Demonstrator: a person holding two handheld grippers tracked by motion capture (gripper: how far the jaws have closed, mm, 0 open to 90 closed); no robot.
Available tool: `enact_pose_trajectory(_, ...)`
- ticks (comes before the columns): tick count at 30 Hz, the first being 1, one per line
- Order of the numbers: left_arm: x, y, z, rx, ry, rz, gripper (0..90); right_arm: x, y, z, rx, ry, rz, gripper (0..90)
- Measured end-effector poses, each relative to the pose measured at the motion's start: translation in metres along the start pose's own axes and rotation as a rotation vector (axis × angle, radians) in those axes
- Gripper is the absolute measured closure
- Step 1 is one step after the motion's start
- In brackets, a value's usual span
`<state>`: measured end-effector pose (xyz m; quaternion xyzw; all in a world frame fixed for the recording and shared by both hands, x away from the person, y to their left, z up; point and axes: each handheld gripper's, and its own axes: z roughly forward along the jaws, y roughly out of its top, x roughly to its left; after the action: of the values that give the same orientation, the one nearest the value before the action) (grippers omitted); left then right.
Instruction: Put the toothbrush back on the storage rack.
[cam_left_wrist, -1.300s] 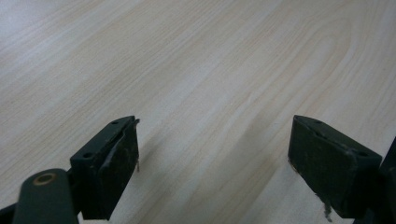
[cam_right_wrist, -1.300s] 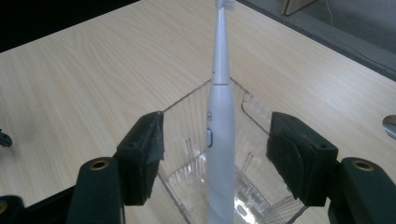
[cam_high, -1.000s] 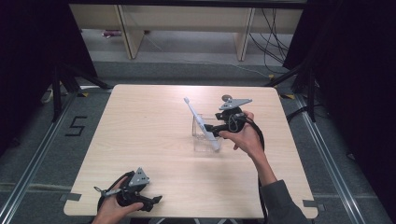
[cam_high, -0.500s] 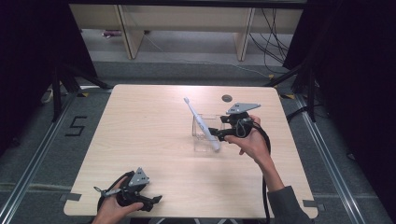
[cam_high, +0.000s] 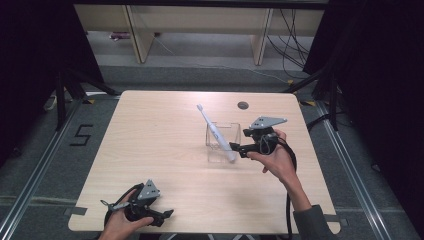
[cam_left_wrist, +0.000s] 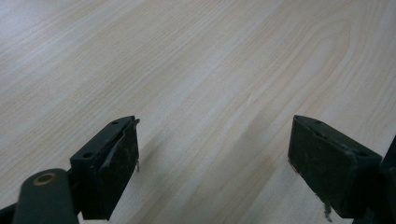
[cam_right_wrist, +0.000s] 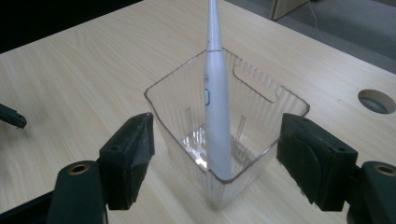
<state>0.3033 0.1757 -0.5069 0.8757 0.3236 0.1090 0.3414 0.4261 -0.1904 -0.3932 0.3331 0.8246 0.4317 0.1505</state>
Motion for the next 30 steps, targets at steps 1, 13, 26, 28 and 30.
enact_pose_trajectory(1, 0.000, 0.000, 0.000, 0.002, -0.001, 0.003, 15.6, 0.000, 0.000, 0.000, 0.000, 0.000, 0.000, 27.4)
enact_pose_trajectory(13, 0.000, 0.000, 0.000, 0.001, 0.000, 0.001, 15.6, 0.002, -0.007, -0.014, -0.013, -0.032, -0.005, 25.2)
enact_pose_trajectory(26, 0.000, 0.000, 0.000, 0.001, 0.001, -0.001, 15.6, 0.004, -0.015, -0.019, -0.010, -0.033, -0.035, 24.3)
enact_pose_trajectory(28, 0.000, 0.000, 0.000, -0.001, 0.004, -0.002, 15.6, 0.005, -0.017, -0.019, -0.016, -0.041, -0.038, 24.2)
enact_pose_trajectory(30, 0.000, 0.000, 0.000, 0.002, 0.000, 0.003, 15.6, 0.006, -0.018, -0.021, -0.007, -0.040, -0.031, 23.4)
